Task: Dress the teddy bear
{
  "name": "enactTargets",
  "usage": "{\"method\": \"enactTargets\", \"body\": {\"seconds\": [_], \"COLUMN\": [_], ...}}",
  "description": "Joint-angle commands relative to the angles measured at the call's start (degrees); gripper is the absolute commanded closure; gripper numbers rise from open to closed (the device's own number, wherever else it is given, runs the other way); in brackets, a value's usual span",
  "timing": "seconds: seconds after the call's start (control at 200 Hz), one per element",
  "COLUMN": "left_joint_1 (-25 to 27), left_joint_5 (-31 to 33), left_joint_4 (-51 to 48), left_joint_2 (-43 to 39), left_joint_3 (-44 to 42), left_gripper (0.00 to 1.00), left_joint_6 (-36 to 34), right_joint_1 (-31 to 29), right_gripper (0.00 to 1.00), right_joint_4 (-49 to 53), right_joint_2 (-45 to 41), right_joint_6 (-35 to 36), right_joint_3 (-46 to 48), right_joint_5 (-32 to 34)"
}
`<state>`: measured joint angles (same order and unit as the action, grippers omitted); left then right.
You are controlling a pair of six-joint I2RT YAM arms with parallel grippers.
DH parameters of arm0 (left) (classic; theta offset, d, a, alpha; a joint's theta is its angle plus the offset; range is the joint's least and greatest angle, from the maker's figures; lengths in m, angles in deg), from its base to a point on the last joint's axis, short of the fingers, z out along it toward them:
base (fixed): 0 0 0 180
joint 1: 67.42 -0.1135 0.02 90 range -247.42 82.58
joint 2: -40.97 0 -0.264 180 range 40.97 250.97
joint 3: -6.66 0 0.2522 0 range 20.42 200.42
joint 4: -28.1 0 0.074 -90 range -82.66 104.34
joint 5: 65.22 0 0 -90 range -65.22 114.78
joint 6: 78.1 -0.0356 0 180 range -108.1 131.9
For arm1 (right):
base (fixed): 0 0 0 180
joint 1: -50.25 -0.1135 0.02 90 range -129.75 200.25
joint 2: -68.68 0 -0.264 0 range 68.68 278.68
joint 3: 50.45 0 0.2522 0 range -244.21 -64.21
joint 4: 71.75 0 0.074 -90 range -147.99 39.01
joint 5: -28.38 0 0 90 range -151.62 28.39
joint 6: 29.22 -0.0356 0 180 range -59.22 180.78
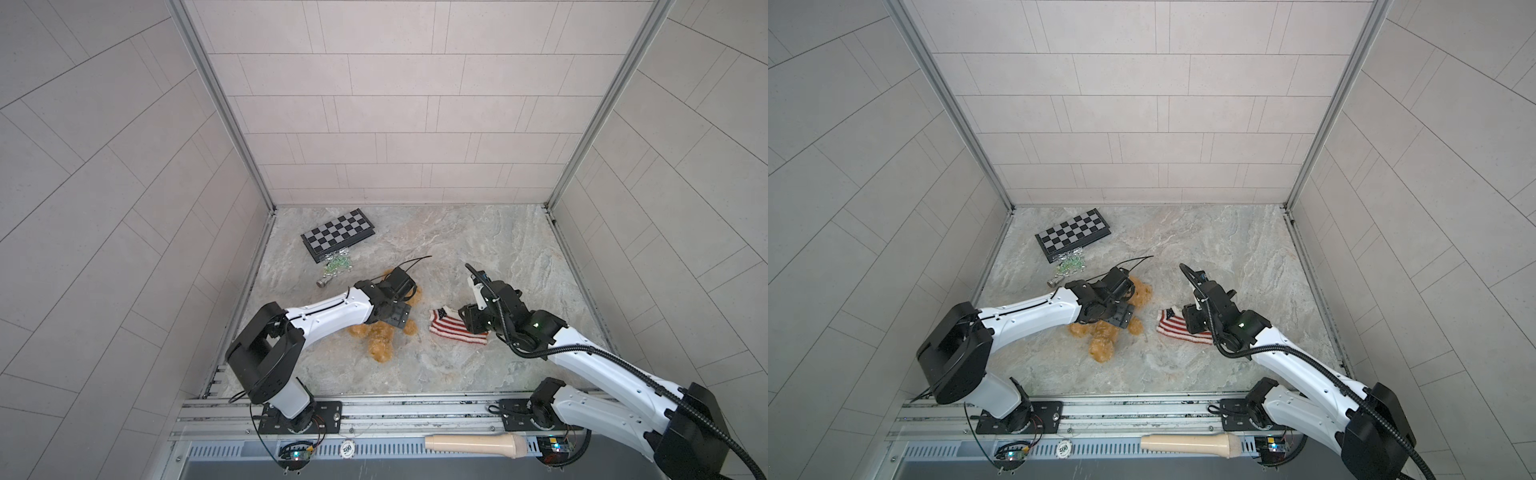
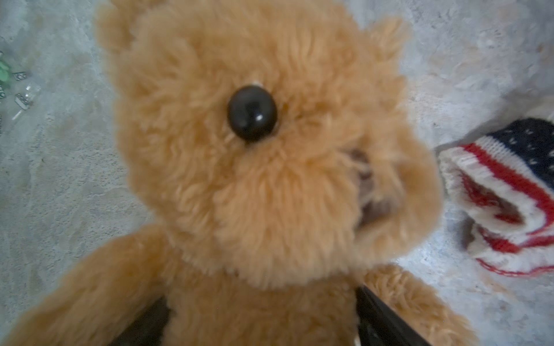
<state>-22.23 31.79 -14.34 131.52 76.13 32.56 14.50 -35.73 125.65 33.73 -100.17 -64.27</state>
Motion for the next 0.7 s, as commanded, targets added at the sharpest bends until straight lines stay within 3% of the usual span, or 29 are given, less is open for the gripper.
{"method": "enactTargets", "body": {"seconds": [0.0,0.31,0.516,0.696], "left_joint_1": [-0.30,-1.80,-4.33,-9.42], "left_joint_5": [-1.46,-4.86,-10.04,-13.14], "left_joint_4": [3.41,11.76,16.47,19.91], "left_joint_2": [0.54,-5.19,-10.24,-16.73], "left_joint_3": [-2.81,-9.56,-13.60,-17.96], "left_gripper": [0.18,0.44,0.71,0.78], "left_joint_6": [0.56,-0.01,0.11,1.82], "right_joint_1": [-0.94,-3.88,-5.28,-6.51], "right_gripper": [0.49,0.49,0.49,0.50], "right_joint_4": [0.48,-0.25,1.68,2.00], "right_joint_2": [1.70,8.72,15.54,20.96], "right_joint_6": [0.54,-0.03,-0.73,-0.40], "right_joint_3": [-0.72,-3.70,-7.97,-10.31], "right_joint_5": [0.19,0.63,0.28,-1.94]}}
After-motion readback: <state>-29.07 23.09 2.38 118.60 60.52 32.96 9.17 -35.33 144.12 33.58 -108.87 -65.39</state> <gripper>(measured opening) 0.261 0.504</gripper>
